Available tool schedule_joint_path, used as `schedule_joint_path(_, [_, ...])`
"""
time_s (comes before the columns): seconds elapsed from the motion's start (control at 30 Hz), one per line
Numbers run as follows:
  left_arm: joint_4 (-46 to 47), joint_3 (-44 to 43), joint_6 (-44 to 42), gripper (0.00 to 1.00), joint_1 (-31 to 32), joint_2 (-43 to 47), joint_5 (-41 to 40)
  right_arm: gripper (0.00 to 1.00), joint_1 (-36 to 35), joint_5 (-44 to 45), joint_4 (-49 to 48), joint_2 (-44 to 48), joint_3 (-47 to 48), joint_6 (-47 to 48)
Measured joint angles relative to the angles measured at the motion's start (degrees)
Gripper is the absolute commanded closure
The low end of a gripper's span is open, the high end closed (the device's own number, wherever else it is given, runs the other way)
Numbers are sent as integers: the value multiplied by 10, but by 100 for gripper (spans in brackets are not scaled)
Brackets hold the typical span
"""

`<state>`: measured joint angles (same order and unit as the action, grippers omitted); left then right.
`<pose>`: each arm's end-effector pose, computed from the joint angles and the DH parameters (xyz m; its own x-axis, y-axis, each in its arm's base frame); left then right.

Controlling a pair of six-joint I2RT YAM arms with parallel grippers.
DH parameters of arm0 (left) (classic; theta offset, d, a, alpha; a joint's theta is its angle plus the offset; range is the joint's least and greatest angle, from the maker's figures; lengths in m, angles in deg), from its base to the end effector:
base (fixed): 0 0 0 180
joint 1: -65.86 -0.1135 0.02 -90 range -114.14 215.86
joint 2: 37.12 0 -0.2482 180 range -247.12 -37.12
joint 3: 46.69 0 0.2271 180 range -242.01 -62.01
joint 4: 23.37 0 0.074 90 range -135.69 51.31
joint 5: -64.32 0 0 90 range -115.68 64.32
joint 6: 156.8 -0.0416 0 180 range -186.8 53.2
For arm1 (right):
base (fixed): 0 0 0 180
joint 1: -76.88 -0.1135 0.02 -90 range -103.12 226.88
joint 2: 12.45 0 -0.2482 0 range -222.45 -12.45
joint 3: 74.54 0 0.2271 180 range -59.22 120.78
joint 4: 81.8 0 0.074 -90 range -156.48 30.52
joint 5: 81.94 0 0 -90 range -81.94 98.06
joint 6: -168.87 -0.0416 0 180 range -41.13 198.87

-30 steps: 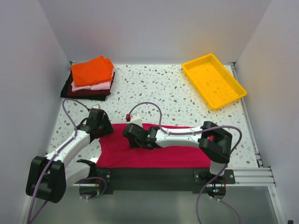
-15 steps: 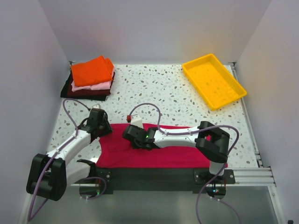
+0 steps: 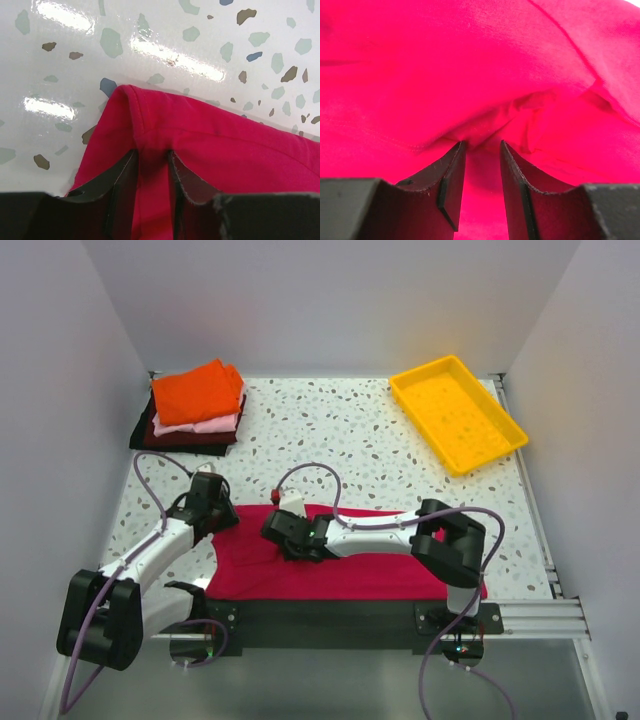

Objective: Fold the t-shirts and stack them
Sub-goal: Fold the tshirt

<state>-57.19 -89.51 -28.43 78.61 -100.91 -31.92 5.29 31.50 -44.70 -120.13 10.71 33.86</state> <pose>0.1853 -0.0373 0.1607 -0.7230 -0.4691 -0.5072 -0.3706 0.8829 -0.2883 0.1301 0.3384 0.1666 -0.7630 -0.2379 -0.6010 -0.3779 0.9185 0.1162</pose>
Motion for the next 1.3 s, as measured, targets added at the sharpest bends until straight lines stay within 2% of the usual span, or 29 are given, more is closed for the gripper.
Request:
schedule_joint_path(0.17, [0,0,0,67,0,0,0,65,0,0,-4,-18,4,0])
schedule_joint_path(0.37, [0,0,0,74,0,0,0,77,0,7,-4,-25,10,1])
schedule_joint_path(0.57, [0,0,-1,78,-4,-4,0,100,0,15,-3,-25,10,7])
schedule_joint_path(0.97, [0,-2,-4,78,-8,-17,0,100,0,14,3,-21,10,16])
schedule_joint_path(1.3, [-4,-25,-19,81,-12,-26,-5,100,0,-11,54,26,14,17])
